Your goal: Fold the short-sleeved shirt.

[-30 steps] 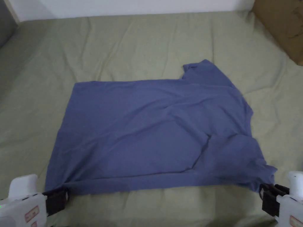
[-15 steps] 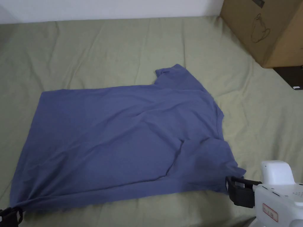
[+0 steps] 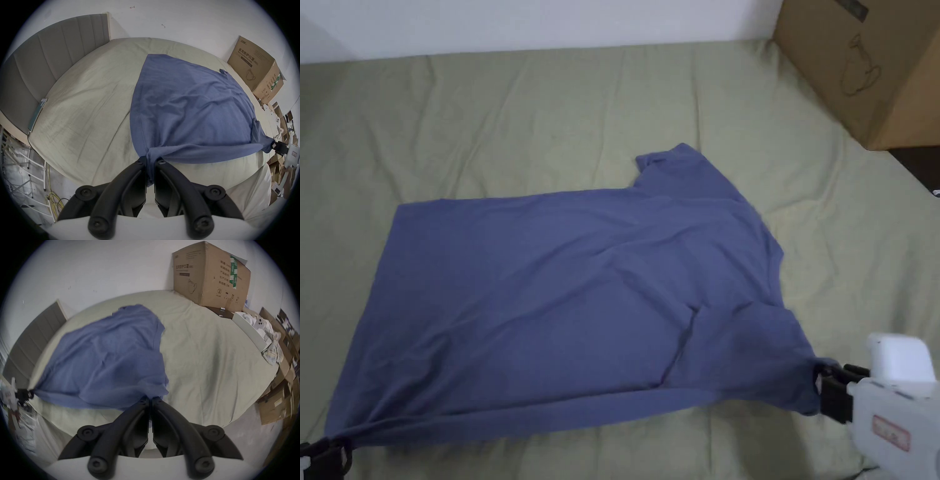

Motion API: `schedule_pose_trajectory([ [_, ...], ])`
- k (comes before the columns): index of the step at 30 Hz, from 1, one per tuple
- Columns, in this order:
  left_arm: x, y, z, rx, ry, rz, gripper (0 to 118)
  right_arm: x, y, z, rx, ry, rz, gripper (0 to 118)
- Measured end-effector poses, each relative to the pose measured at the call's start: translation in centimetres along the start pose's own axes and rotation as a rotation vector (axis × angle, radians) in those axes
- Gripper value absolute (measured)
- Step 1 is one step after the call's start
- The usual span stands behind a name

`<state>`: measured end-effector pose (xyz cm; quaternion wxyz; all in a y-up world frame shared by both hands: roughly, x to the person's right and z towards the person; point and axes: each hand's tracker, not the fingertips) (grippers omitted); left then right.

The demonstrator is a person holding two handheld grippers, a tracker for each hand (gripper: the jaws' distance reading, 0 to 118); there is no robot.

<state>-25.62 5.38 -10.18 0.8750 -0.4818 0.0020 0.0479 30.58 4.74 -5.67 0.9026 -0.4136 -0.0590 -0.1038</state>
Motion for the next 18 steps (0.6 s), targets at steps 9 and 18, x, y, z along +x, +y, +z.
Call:
schedule_pose_trajectory([
  [9,2.6,10.3,-3.8,0.067,0.063,-0.071,7,-1.6,9.2,-6.1,0.023,-0.006,0.031,3],
  [18,0.8,12.7,-8.5,-0.014,0.078,0.019,104,-3.0,9.9,-10.6,-0.083,-0.068,0.124,76],
])
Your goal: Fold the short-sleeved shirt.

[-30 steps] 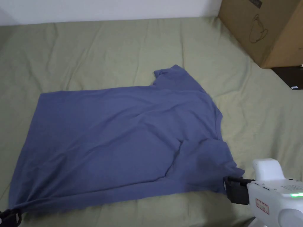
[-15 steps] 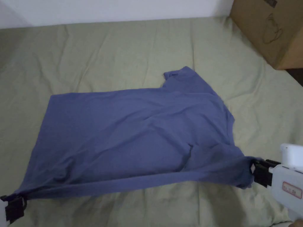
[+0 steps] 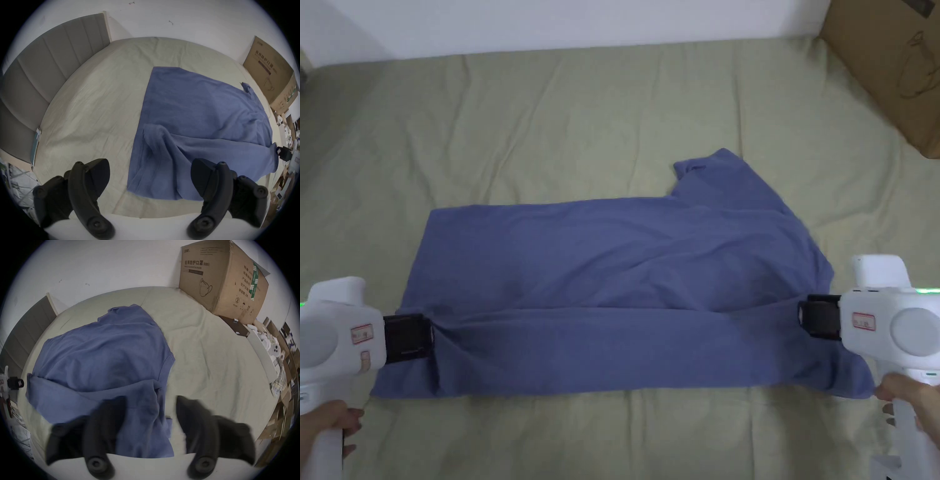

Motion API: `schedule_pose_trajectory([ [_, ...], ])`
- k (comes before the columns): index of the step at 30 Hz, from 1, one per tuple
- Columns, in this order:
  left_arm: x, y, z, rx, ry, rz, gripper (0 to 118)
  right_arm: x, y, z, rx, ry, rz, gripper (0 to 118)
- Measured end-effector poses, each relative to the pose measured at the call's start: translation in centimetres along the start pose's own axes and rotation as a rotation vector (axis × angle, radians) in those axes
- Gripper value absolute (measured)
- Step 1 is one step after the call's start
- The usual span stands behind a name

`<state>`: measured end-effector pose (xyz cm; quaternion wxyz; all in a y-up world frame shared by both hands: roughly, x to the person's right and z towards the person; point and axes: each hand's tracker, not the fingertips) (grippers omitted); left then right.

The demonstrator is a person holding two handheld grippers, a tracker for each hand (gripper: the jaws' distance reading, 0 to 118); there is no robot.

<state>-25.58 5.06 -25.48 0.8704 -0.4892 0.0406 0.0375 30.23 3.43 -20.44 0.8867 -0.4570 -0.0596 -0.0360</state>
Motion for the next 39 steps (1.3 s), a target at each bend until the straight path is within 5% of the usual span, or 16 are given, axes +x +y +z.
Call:
schedule_pose_trajectory([
  [4,-1.7,-2.6,3.0,0.002,-0.017,0.026,98,0.7,-1.0,4.2,0.053,0.035,-0.034,76],
  [5,-2.2,-3.7,4.1,0.043,-0.045,0.045,82,0.7,-1.6,5.4,0.088,0.063,-0.025,74],
  [6,-2.4,-5.0,5.1,0.077,-0.080,0.064,53,0.5,-2.3,6.6,0.107,0.079,-0.012,68],
  [7,-2.4,-6.3,5.5,0.059,-0.104,0.066,6,0.3,-3.1,7.6,0.108,0.086,0.000,45],
  [8,-2.3,-7.4,5.6,0.026,-0.117,0.061,1,-0.2,-3.9,8.1,0.107,0.079,0.006,15],
  [9,-2.3,-8.9,5.7,0.017,-0.115,0.066,0,-0.8,-4.9,8.6,0.103,0.068,0.020,5],
  [15,-2.0,-10.3,4.0,0.004,-0.066,0.048,2,-2.5,-8.5,8.6,0.052,0.102,0.001,3],
  [17,-2.1,-8.5,3.3,0.031,-0.049,0.039,42,-2.8,-8.7,8.3,0.030,0.083,0.016,3],
  [19,-2.5,-6.5,1.6,0.041,-0.041,0.049,104,-2.7,-8.7,8.1,0.034,0.093,0.002,3],
  [20,-2.6,-5.7,0.5,0.034,-0.037,0.059,114,-2.7,-8.6,8.2,0.039,0.094,-0.014,3],
  [24,-2.8,-3.8,-3.5,-0.020,0.009,0.054,107,-2.3,-8.6,8.3,0.057,0.078,-0.045,3],
  [29,-3.1,-4.6,-4.5,-0.063,0.011,0.016,77,-1.5,-8.8,8.2,0.017,0.071,-0.055,4],
  [30,-3.1,-4.4,-3.7,-0.057,0.027,0.010,62,-1.4,-9.0,8.3,0.024,0.066,-0.060,4],
  [32,-3.4,-4.2,-3.0,-0.020,-0.027,0.010,2,-0.9,-9.1,8.0,0.031,0.058,-0.072,4],
  [35,-2.9,-3.8,-2.2,-0.036,0.006,-0.012,3,0.6,-8.6,6.9,0.027,0.056,-0.145,20],
  [39,-1.7,-3.7,-1.3,-0.036,0.029,-0.044,3,1.6,-6.8,5.3,0.080,0.011,-0.125,61],
])
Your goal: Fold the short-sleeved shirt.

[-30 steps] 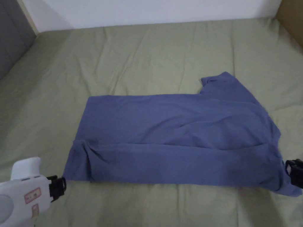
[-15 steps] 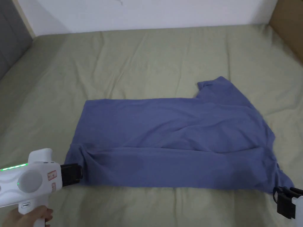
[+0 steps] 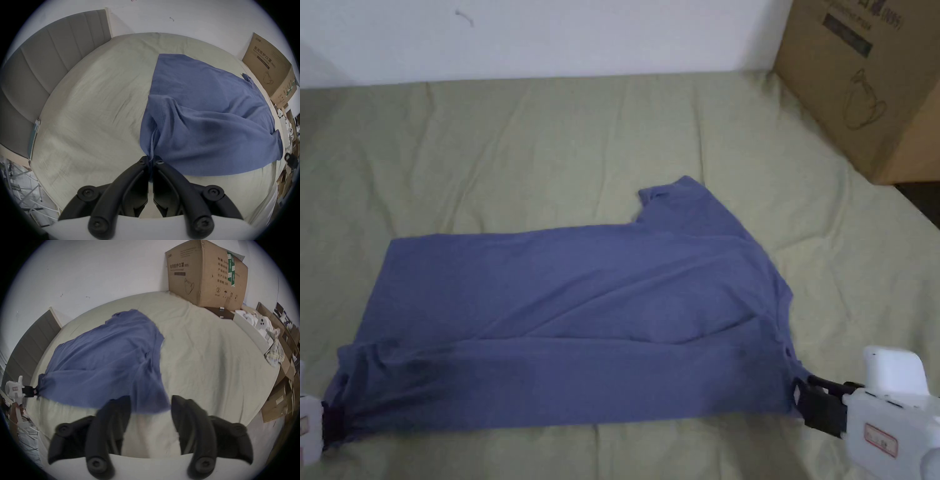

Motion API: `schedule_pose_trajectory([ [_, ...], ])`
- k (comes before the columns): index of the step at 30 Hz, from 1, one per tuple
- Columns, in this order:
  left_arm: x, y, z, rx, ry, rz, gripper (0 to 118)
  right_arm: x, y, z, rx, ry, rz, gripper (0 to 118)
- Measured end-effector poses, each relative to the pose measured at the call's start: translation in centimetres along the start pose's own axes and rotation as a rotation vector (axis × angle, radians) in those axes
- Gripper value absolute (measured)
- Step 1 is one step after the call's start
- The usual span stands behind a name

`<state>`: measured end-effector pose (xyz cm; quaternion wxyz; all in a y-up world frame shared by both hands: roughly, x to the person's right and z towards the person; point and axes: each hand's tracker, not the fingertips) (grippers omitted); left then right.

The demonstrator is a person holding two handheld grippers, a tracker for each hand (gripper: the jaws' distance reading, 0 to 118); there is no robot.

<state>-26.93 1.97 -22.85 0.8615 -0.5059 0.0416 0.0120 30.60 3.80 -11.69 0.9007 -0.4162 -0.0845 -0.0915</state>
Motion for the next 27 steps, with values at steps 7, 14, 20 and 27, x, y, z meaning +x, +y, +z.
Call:
schedule_pose_trajectory([
  [7,-0.1,0.0,0.7,-0.006,-0.018,0.023,3,-0.3,1.4,-7.7,-0.199,0.023,0.104,62],
  [14,-0.1,-0.3,1.0,-0.016,-0.056,0.031,3,-0.8,1.4,-7.2,-0.169,0.067,0.121,6],
  [20,-0.5,-0.7,3.5,0.005,-0.077,0.005,3,-2.0,1.8,-3.3,-0.135,0.011,0.233,6],
  [27,-1.4,-4.3,7.8,0.009,-0.063,-0.058,3,-0.3,0.5,2.5,-0.128,0.052,0.188,6],
])
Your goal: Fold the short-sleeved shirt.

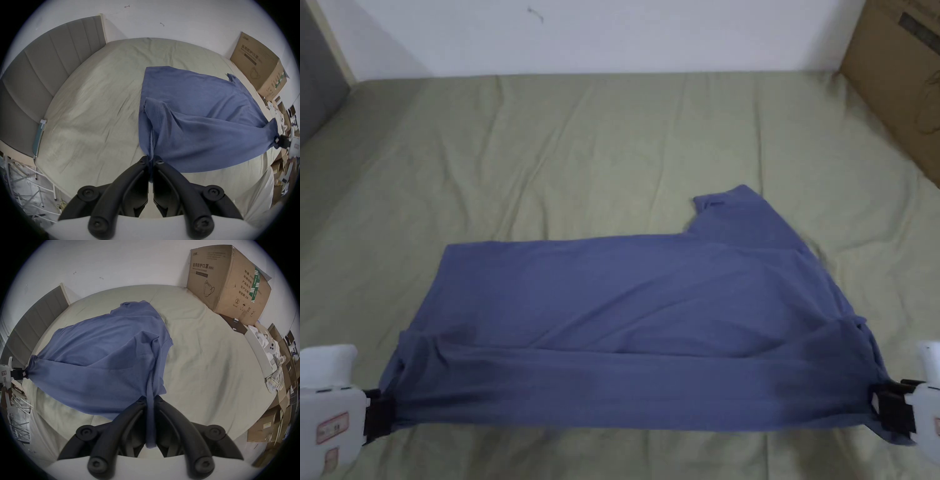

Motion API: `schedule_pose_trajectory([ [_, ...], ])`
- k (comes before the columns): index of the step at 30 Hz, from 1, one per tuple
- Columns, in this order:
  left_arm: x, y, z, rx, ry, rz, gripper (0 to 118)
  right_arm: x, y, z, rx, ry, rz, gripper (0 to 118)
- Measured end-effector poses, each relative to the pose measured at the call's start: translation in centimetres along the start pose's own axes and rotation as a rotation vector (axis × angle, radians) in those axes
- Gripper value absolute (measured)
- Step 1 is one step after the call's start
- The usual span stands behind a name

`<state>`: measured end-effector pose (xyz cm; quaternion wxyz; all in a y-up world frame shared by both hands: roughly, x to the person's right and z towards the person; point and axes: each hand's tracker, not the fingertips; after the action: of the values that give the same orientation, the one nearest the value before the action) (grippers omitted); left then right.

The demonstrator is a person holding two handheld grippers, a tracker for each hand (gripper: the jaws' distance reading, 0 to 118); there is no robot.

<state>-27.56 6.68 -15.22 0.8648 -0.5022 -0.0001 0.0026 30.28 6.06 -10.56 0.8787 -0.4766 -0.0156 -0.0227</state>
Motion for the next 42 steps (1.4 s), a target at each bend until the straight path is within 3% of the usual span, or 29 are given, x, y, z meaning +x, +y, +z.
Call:
schedule_pose_trajectory([
  [6,-0.1,-6.0,0.8,-0.060,-0.002,-0.016,4,0.5,-6.3,1.3,-0.104,0.042,-0.054,6],
  [7,-0.5,-6.8,0.2,-0.065,-0.004,-0.021,20,0.5,-6.9,1.0,-0.110,0.059,-0.081,10],
  [8,-0.5,-7.0,0.2,-0.071,0.002,-0.004,51,0.4,-7.3,0.9,-0.101,0.053,-0.100,22],
  [9,-0.4,-7.0,0.5,-0.098,0.023,0.032,87,0.4,-7.2,0.8,-0.088,0.002,-0.135,47],
  [10,-0.7,-6.8,0.6,-0.106,0.014,0.058,109,0.3,-6.9,1.0,-0.084,-0.052,-0.147,82],
  [11,-1.1,-6.8,1.0,-0.081,-0.013,0.090,106,0.2,-6.6,1.4,-0.071,-0.053,-0.143,88],
  [14,-1.0,-5.0,3.5,0.023,-0.089,0.145,101,0.6,-4.6,3.2,0.015,-0.004,-0.152,88],
  [17,0.2,-2.7,5.3,0.118,-0.087,0.122,80,0.4,-1.9,4.2,0.099,0.000,-0.151,86],
  [18,0.8,-1.8,5.4,0.132,-0.083,0.109,80,0.1,-1.1,4.4,0.125,0.027,-0.145,86],
  [19,1.7,-1.0,5.2,0.146,-0.071,0.096,46,-0.4,-0.4,4.3,0.139,0.052,-0.129,75],
  [20,2.2,-0.4,4.7,0.159,-0.060,0.089,17,-0.9,0.1,4.0,0.136,0.034,-0.137,51],
  [21,2.8,0.2,4.1,0.166,-0.036,0.087,2,-0.7,0.6,2.9,0.138,0.017,-0.141,18],
  [22,3.4,0.9,3.4,0.149,-0.017,0.077,1,-0.9,0.9,2.1,0.131,0.020,-0.151,0],
  [24,4.3,1.9,1.8,0.145,-0.020,0.065,0,-1.4,1.7,0.7,0.096,0.099,-0.150,0],
  [32,5.6,6.7,-2.5,0.103,-0.034,0.026,0,0.1,10.5,-6.2,0.150,0.030,-0.108,1],
  [33,5.5,7.2,-2.9,0.108,-0.036,0.032,0,0.5,12.3,-7.6,0.160,0.011,-0.072,15],
  [34,5.3,7.8,-3.2,0.109,-0.044,0.042,0,0.8,14.2,-9.3,0.132,-0.017,-0.047,58],
  [35,5.1,8.2,-3.5,0.111,-0.049,0.051,0,1.0,15.7,-11.0,0.087,-0.029,-0.019,88],
  [36,5.1,8.5,-3.8,0.112,-0.048,0.056,0,1.3,17.2,-12.9,0.046,-0.023,0.012,93],
  [38,5.1,8.8,-4.2,0.111,-0.035,0.056,0,1.3,18.9,-15.9,0.053,-0.021,0.018,93],
  [40,4.8,8.9,-4.6,0.103,-0.028,0.065,0,1.6,19.9,-19.2,-0.045,-0.053,0.009,92],
  [42,4.6,8.8,-5.0,0.085,-0.031,0.069,0,1.8,20.0,-21.3,-0.107,-0.025,0.004,79],
])
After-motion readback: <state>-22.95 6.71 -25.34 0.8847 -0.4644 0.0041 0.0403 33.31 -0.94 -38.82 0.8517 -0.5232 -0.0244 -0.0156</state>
